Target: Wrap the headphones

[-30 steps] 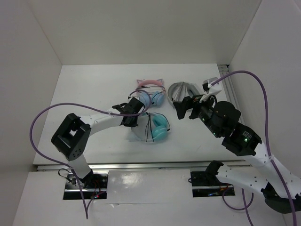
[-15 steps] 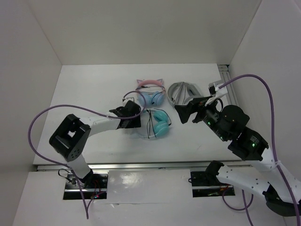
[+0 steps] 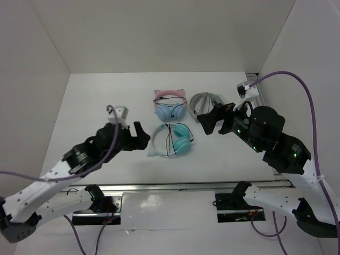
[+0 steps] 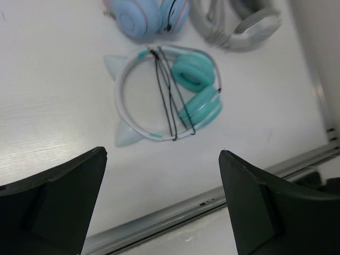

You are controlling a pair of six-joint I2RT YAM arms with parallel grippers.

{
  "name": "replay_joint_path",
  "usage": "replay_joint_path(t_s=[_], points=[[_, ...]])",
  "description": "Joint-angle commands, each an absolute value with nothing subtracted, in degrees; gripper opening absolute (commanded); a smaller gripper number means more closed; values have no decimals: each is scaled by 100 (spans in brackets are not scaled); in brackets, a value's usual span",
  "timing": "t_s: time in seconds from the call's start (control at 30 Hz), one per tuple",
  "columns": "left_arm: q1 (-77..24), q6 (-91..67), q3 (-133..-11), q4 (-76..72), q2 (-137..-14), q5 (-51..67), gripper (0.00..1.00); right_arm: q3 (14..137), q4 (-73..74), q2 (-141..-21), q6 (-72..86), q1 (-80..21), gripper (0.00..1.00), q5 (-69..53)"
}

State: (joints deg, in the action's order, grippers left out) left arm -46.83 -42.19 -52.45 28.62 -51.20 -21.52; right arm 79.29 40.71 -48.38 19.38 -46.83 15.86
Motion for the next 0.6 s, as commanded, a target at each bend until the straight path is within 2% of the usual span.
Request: replay_joint_path(t_s=[0.0, 0.07, 0.23, 0.57], points=[[-4869, -4079, -5930, 4155, -4204, -2610, 100, 8174, 4947, -4712, 2145, -4580, 100, 1249], [-4869, -4000, -6195, 4647, -3614, -2680, 100, 8174, 5176, -4422, 2145, -4527, 100, 1187], [-4869, -3937, -7117, 6133, -3033, -3084, 100, 7989, 5755, -3851, 2145, -4115, 100, 1063], [-4869, -4113, -7770, 6961, -2487, -3209, 100, 7989, 6890, -3190, 2039, -3191, 100, 967]])
